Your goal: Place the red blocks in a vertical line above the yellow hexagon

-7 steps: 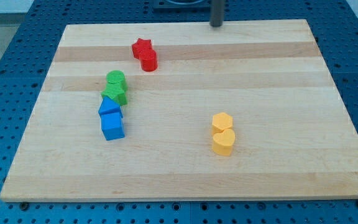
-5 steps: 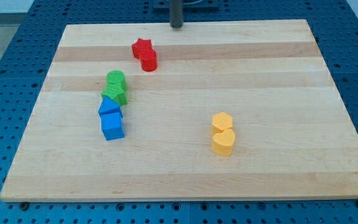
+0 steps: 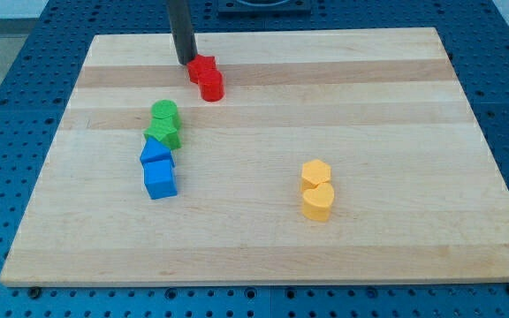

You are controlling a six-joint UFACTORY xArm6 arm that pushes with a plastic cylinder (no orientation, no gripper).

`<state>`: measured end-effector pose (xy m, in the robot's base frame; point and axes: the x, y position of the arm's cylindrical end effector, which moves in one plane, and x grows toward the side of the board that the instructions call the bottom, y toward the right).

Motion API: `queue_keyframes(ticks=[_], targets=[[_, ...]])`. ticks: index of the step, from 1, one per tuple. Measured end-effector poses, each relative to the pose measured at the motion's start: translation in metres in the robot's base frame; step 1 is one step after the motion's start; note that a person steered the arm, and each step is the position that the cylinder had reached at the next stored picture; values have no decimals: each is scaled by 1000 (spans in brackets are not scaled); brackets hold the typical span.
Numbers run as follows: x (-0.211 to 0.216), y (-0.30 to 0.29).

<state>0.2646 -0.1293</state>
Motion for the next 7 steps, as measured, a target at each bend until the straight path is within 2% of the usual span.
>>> queue_keyframes(ticks=[3, 4, 7], targets=[[55, 0], [56, 5], [15, 7]])
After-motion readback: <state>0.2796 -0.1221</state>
